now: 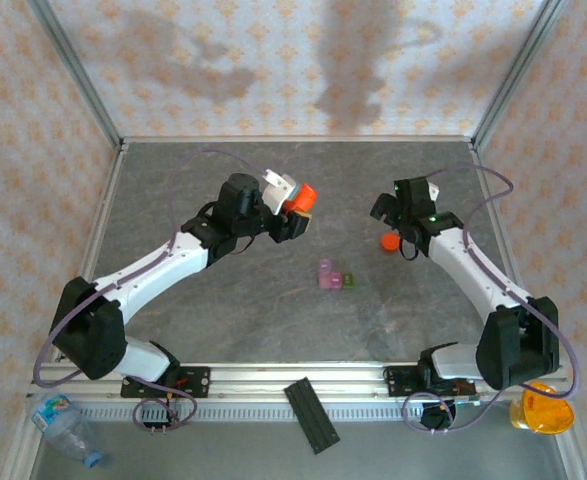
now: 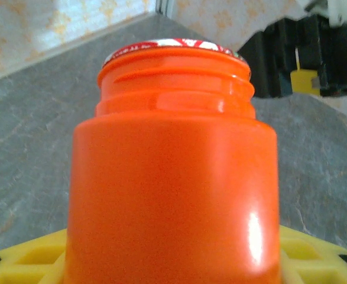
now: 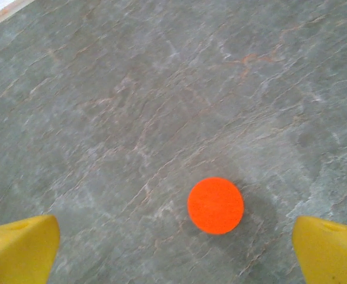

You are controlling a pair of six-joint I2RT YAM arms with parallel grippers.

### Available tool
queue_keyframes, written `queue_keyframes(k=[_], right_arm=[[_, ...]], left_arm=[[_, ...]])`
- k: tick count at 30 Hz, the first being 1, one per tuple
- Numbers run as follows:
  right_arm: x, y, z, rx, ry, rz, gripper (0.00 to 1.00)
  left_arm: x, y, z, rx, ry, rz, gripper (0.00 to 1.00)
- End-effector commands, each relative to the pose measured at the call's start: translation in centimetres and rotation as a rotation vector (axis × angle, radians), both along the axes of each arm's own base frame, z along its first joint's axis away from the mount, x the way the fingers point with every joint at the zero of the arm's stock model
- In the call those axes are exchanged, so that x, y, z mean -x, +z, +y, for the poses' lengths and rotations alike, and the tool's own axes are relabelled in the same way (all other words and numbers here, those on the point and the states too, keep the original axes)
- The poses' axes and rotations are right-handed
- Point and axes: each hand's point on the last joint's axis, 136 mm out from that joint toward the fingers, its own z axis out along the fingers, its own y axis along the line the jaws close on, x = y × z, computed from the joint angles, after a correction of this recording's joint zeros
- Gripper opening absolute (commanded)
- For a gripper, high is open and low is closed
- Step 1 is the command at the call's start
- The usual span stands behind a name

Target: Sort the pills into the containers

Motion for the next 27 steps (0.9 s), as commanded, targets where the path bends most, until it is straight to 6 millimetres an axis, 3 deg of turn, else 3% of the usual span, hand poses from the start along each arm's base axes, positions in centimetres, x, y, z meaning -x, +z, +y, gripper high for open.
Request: queue_keyframes(k=[1,7,17,27], right_arm=[[1.8,0.1,2.5,-0.085,0.168,0.021,1.0],[4.7,-1.9,4.9,-0.177,0.308,0.125,0.92],[9.9,-5.7,6.2,-0.161,0.425,0.313,0.85],[11.1,-8.0,7.4,-0.145,0.423,0.395,0.78]], left_arm=[[1.4,-0.6,0.1,-0.027,-0.015,0.048,0.0],[3.0,-2.6,0.3,-0.048,-0.03,0.11,0.0],[6.4,-7.1,0.1,-0.177,-0.084,0.234,0.0],[9.0,-11.3,-0.5,-0.267,-0.134,0.331,0.0]])
